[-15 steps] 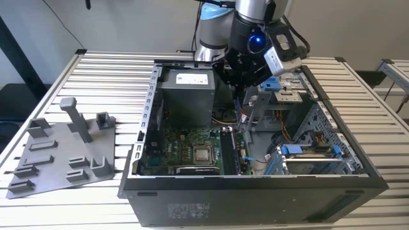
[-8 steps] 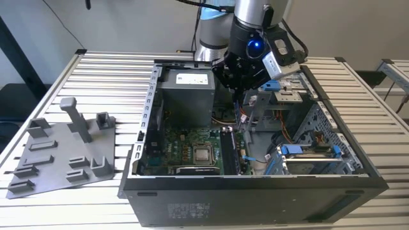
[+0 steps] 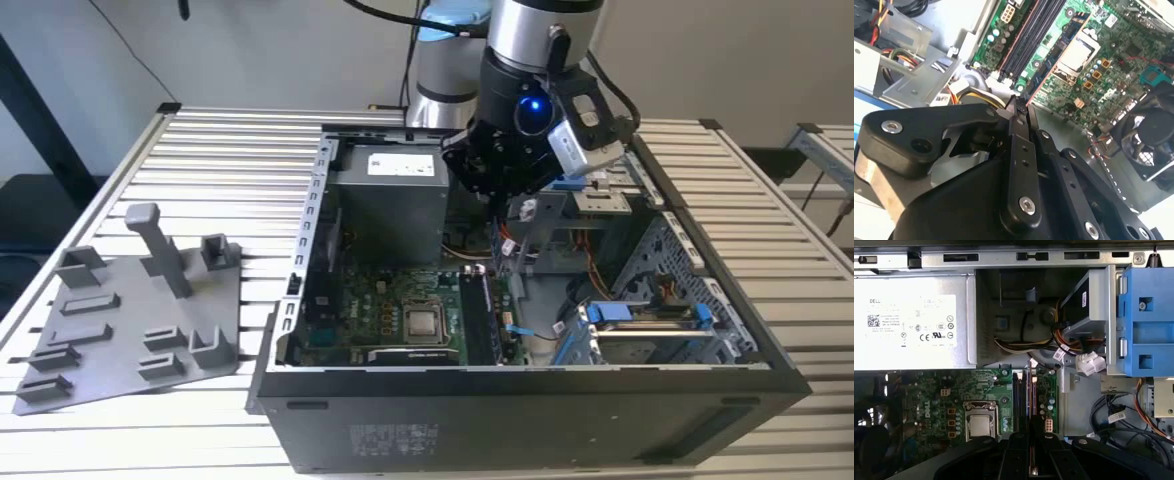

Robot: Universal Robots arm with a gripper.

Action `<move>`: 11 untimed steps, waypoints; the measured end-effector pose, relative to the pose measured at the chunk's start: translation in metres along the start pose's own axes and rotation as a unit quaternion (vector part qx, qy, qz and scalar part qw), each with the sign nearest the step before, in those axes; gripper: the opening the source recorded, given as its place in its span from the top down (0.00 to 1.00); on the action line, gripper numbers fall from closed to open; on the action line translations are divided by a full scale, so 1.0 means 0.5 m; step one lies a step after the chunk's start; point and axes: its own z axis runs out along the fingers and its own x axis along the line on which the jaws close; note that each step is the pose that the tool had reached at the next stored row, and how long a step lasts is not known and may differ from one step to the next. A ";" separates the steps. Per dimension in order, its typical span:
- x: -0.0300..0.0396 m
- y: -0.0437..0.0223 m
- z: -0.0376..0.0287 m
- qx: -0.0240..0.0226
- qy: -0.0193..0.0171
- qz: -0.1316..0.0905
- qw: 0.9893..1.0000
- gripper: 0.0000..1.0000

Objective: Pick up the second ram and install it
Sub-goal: 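Insert the second ram into the second slot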

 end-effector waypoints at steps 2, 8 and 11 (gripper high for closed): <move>0.000 -0.003 0.007 0.000 0.000 -0.004 1.000 0.86; -0.001 -0.013 0.026 0.000 0.000 -0.005 1.000 0.86; -0.001 -0.014 0.037 0.000 0.000 -0.005 1.000 0.86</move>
